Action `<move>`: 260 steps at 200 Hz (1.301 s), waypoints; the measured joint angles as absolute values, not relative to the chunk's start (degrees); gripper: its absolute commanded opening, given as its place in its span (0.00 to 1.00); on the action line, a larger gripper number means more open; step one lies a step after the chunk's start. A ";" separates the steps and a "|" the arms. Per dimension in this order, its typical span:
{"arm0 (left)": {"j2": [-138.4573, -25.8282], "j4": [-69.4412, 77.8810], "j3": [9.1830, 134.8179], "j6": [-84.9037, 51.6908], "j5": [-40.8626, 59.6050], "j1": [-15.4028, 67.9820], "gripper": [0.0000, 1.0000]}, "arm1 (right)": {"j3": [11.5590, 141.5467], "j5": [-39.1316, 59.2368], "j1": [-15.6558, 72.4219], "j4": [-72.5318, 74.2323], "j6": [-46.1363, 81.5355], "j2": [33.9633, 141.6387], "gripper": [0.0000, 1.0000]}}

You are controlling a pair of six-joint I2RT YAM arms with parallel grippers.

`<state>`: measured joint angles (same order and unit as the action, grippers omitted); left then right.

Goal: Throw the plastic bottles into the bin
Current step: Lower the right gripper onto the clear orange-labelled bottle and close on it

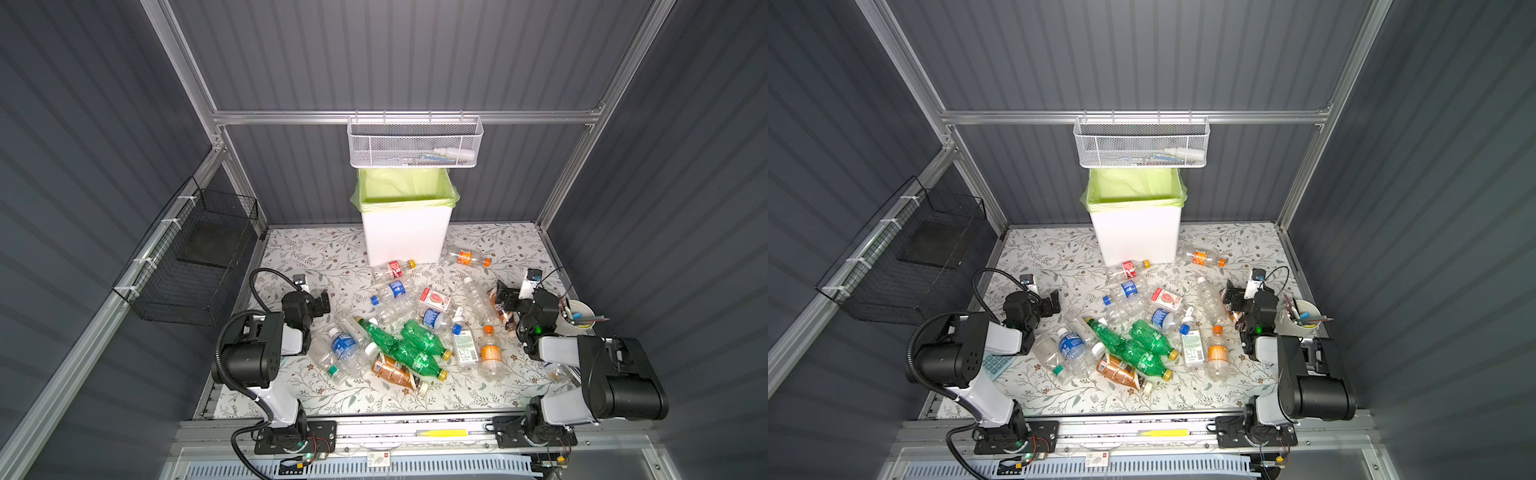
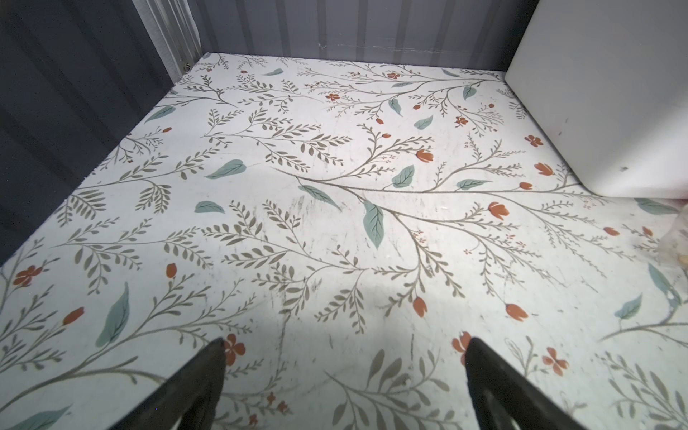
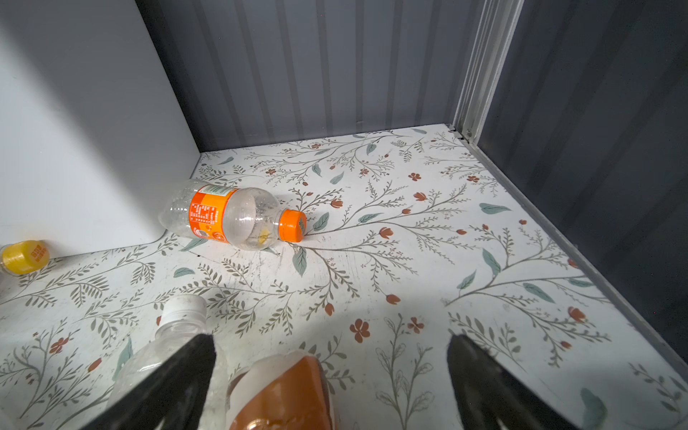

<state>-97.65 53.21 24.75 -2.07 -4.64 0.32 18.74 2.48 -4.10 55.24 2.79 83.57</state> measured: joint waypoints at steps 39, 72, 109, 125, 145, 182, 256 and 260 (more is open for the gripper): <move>-97.65 53.21 24.75 -2.07 -4.64 0.32 1.00 | 18.74 2.48 -4.10 55.24 2.79 83.57 0.99; -97.65 53.21 24.75 -2.07 -4.64 0.32 1.00 | 18.74 2.48 -4.10 55.24 2.79 83.57 0.99; -97.65 53.21 24.75 -2.07 -4.64 0.32 1.00 | 18.74 2.50 -4.10 55.24 2.79 83.57 0.99; -97.65 53.21 24.75 -2.07 -4.64 0.32 1.00 | 18.74 2.55 -4.10 55.24 2.79 83.57 0.99; -97.65 53.21 24.75 -2.07 -4.62 0.32 1.00 | 18.74 2.63 -4.10 55.24 2.79 83.57 0.99; -97.65 53.21 24.75 -2.07 -4.64 0.32 1.00 | 18.74 2.68 -4.10 55.24 2.79 83.57 0.99; -92.18 31.40 36.53 -3.68 -5.37 0.32 1.00 | 38.70 7.53 -4.03 28.69 -0.30 79.24 0.99; -91.61 29.41 38.50 -4.12 -5.37 0.32 1.00 | 40.51 7.73 -3.90 26.96 -0.93 79.22 0.99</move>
<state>-91.61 29.41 38.50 -4.12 -5.37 0.32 40.51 7.73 -3.90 26.96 -0.93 79.22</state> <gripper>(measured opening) 0.997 0.990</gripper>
